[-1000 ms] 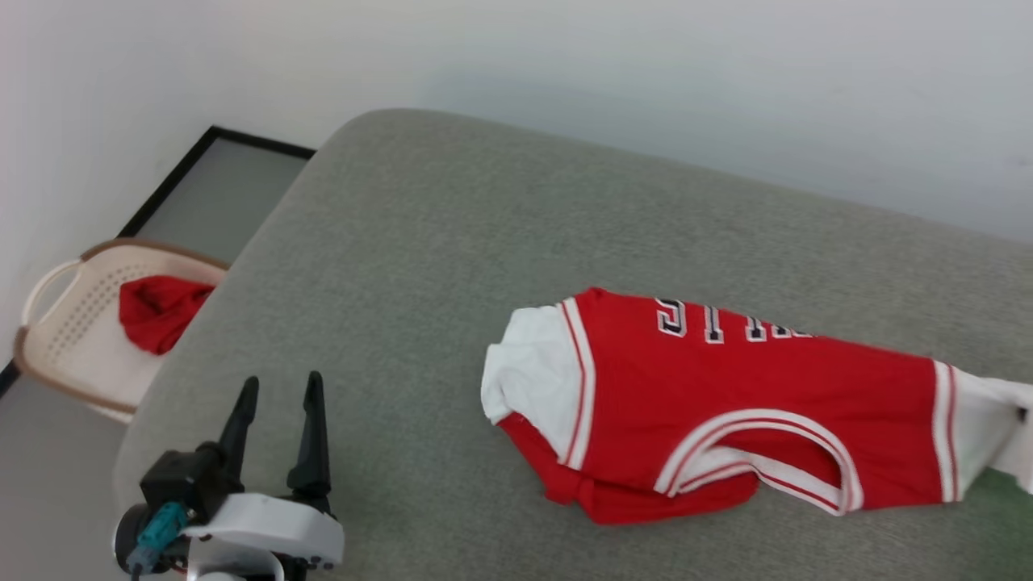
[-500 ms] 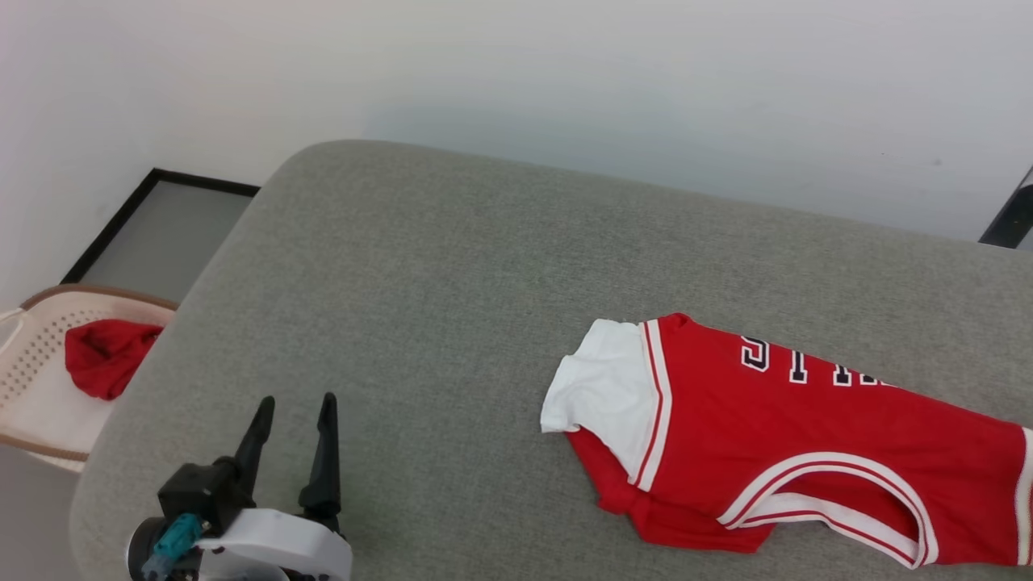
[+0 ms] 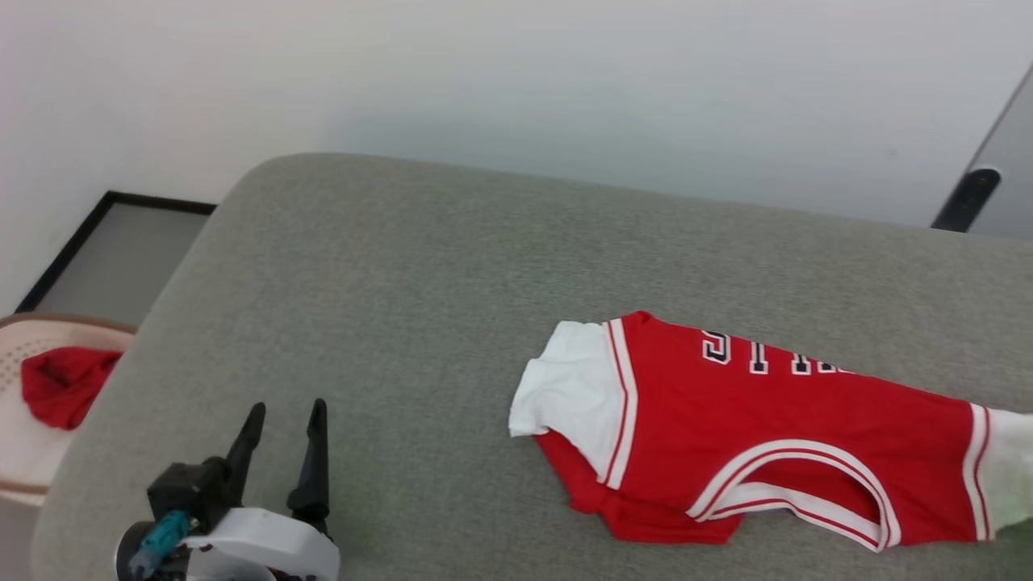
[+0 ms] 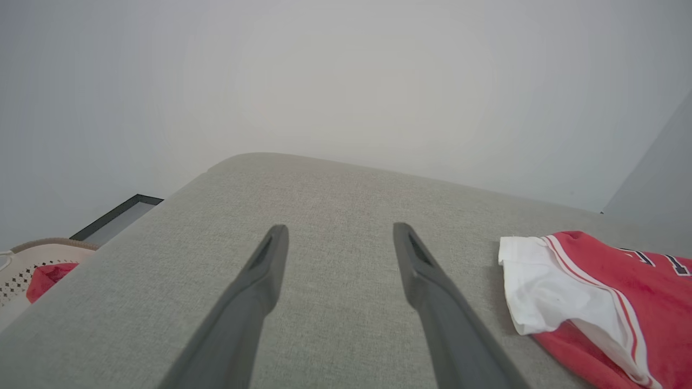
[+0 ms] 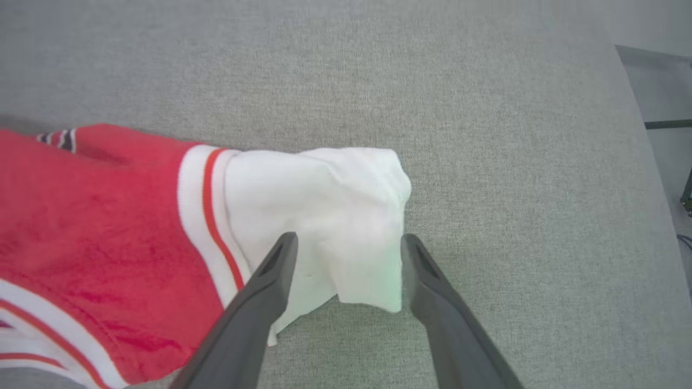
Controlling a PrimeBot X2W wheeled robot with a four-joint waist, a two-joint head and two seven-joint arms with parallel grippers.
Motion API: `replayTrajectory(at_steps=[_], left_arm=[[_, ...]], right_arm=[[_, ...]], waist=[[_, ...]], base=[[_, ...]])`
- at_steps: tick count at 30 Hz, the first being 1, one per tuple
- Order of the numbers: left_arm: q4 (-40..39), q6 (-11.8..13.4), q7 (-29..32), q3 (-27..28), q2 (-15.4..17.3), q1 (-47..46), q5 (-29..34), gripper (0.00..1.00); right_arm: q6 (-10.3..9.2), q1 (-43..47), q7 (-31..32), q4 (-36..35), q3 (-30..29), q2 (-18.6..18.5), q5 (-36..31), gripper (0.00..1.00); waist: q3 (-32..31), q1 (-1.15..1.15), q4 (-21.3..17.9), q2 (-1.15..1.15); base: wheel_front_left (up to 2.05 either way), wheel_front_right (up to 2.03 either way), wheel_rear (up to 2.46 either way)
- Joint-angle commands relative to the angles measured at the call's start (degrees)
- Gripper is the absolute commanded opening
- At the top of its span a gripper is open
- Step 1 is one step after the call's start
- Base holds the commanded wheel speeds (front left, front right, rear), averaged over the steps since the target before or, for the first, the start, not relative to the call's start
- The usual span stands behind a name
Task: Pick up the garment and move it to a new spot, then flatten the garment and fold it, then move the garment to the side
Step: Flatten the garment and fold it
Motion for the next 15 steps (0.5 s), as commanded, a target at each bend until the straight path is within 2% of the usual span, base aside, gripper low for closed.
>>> replayTrajectory(at_steps=[1, 10, 15], left_arm=[[-0.2, 0.0, 0.2, 0.2, 0.3, 0.0, -0.3, 1.00], [-2.6, -1.0, 4.7, 0.5, 1.6, -0.2, -3.2, 1.00], [-4.1, -2.4, 13.3, 0.1, 2.0, -0.6, -8.7, 1.00]], right_arm=[[-0.06, -0.4, -0.9, -0.9, 0.3, -0.2, -0.1, 1.00], [-0.06, 2.8, -9.6, -11.7, 2.3, 2.3, 1.3, 1.00], [-0.06, 6.2, -14.0, -18.0, 2.5, 5.8, 1.6, 1.00]], waist=[[-0.1, 0.00, -1.1, 0.00], [0.1, 0.00, -5.8, 0.00], [0.5, 0.00, -8.4, 0.00]], base=[[0.00, 0.00, 0.00], [0.00, 0.00, 0.00], [0.00, 0.00, 0.00]])
